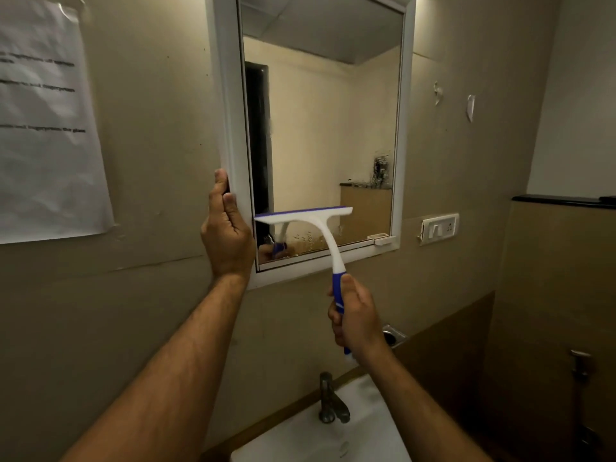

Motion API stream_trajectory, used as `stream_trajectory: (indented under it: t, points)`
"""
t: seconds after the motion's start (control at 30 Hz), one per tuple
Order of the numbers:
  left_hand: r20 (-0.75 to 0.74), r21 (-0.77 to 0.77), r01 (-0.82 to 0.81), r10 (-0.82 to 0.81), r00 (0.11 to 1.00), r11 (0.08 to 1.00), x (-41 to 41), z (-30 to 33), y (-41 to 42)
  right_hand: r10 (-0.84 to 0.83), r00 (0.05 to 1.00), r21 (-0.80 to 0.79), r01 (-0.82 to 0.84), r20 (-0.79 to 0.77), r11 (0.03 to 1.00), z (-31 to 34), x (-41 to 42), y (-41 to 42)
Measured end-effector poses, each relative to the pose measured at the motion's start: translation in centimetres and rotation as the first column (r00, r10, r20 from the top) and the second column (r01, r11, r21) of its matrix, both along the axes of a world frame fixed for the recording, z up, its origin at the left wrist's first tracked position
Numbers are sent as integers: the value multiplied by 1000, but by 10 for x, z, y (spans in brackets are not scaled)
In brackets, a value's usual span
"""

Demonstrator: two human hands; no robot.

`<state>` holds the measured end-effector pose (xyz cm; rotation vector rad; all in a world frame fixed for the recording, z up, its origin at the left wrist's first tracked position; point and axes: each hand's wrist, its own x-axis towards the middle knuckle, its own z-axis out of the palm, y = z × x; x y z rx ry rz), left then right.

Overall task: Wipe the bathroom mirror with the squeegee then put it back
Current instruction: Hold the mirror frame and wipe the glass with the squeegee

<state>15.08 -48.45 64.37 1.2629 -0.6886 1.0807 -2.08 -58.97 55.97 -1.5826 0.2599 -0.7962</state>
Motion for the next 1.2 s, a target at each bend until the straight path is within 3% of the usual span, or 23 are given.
stream_trajectory:
  t: [0.33, 0.6, 0.9, 1.2]
  points:
    - [-19, 5, -23, 23, 1000, 1000, -4, -5, 0, 6, 997, 62, -2, -76, 998, -31, -5, 1]
    - [-22, 7, -44, 44, 999, 999, -6, -6, 0, 13, 999, 25, -12, -43, 1000, -1, -8, -10]
    - [-6, -6, -36, 36, 999, 999, -7, -9, 0, 20, 986, 72, -8, -166, 997, -39, -22, -11]
    - [-56, 77, -39, 44, 998, 996, -11, -13, 5, 30, 995, 58, -25, -93, 998, 0, -18, -13]
